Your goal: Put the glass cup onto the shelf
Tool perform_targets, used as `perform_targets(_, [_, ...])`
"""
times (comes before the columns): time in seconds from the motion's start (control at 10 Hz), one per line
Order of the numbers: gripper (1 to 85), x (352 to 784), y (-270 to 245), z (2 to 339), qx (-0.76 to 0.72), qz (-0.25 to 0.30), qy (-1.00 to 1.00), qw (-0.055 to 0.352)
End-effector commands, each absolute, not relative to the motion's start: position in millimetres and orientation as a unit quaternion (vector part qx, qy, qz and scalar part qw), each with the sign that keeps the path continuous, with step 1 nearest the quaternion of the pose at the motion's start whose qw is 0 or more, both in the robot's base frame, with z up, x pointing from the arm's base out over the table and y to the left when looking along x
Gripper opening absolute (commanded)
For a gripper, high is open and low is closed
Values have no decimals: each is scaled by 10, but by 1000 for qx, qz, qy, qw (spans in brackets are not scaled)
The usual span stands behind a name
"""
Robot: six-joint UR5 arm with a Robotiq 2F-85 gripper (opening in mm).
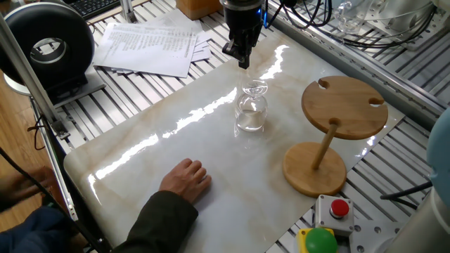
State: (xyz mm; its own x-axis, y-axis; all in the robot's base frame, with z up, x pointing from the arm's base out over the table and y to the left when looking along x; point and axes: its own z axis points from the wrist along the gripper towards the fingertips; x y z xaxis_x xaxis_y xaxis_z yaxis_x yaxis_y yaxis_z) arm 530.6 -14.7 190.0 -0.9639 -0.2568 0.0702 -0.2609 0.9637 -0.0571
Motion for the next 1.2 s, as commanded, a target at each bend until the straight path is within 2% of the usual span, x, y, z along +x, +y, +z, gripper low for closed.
perform_targets(0.0, [23,5313,-128,1917,135,28,-990,31])
perform_targets(0.2, [23,5338,-130,1908,141,25,-989,21])
perform_targets(0.3, [73,5334,-155,1929,150,29,-988,22])
perform_targets(0.5, [487,5264,-180,2067,204,10,-979,26])
perform_targets(0.7, [850,5292,-99,2085,274,-9,-962,9])
perform_targets(0.9, [850,5394,44,2110,310,-20,-950,2])
perform_targets(1.1, [850,5469,93,2178,334,-9,-942,19])
